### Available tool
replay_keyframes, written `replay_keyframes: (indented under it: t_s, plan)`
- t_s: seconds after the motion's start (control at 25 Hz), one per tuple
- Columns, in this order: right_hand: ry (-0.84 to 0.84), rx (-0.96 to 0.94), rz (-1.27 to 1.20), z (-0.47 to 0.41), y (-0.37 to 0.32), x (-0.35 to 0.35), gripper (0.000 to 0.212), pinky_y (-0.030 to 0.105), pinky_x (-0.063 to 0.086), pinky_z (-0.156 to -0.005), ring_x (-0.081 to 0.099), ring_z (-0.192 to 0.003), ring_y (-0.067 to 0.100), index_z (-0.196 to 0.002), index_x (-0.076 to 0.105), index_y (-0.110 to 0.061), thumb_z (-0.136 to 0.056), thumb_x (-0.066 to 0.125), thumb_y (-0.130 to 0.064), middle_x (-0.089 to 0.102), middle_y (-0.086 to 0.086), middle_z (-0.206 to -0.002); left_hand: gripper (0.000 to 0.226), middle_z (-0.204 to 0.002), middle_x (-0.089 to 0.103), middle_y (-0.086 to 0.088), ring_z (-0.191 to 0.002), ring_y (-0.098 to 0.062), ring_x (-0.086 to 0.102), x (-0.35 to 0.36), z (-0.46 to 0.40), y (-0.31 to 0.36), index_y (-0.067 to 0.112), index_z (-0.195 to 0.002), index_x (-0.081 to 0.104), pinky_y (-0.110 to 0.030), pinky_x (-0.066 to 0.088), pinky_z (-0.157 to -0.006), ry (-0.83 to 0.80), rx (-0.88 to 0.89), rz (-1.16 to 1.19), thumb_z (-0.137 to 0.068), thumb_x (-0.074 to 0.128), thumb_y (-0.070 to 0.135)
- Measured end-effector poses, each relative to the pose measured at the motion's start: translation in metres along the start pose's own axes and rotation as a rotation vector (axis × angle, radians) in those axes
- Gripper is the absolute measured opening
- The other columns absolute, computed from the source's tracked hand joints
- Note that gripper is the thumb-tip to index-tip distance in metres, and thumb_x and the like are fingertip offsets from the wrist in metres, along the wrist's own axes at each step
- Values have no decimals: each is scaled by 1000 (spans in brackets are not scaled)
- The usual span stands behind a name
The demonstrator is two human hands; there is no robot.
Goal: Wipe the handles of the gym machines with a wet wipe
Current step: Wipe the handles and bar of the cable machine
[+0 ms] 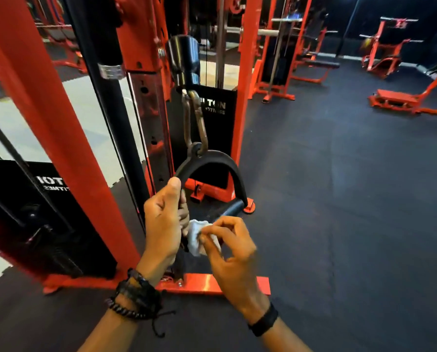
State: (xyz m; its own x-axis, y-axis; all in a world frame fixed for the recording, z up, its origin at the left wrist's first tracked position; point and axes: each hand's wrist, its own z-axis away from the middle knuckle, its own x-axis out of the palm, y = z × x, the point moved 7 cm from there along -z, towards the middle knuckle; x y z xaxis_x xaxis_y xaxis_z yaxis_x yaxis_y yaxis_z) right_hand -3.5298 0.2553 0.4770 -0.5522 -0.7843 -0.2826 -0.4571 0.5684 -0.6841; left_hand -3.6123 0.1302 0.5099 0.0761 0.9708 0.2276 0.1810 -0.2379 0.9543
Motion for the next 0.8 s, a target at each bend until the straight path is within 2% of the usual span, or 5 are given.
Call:
replay_keyframes:
  t_s: [0.12,0.28,0.52,0.68,0.8]
  plan:
    - [63,-15,95,-13,11,-10,5,15,47,-81,57,-90,2,-89,73,-2,-84,72,-2,59,7,-95,49,-47,23,4,-39,-12,21,-7,3,5,7,-71,44,-21,24,-37,-23,-14,23,-100,47,46]
    - [234,100,237,-43,52,-43,5,29,50,-73,58,-83,8,-86,74,-6,-85,70,-3,59,5,-92,46,-46,24,5,-37,-12,22,-8,10,10,9,-71,43,-22,23,-37,-38,-45,36,-93,47,48]
    - [-82,-160,128,12,-27,7,17,22,52,-81,63,-92,14,-100,74,-2,-85,70,5,65,8,-98,53,-47,23,3,-41,-12,20,-12,17,14,-2,-70,44,-28,17,-40,-6,-43,55,-95,47,46]
    - [38,-123,132,-37,-4,-29,12,26,50,-77,63,-86,17,-94,71,-21,-88,70,-10,66,-11,-92,47,-46,24,4,-39,-12,21,-5,25,16,7,-70,44,-24,22,-38,17,-46,82,-94,46,47]
    - [40,-80,224,-60,8,-40,12,30,50,-72,62,-82,17,-91,74,-16,-85,69,-7,59,-18,-88,47,-46,23,3,-40,-12,21,7,30,15,7,-70,45,-27,21,-39,30,-36,79,-95,46,47]
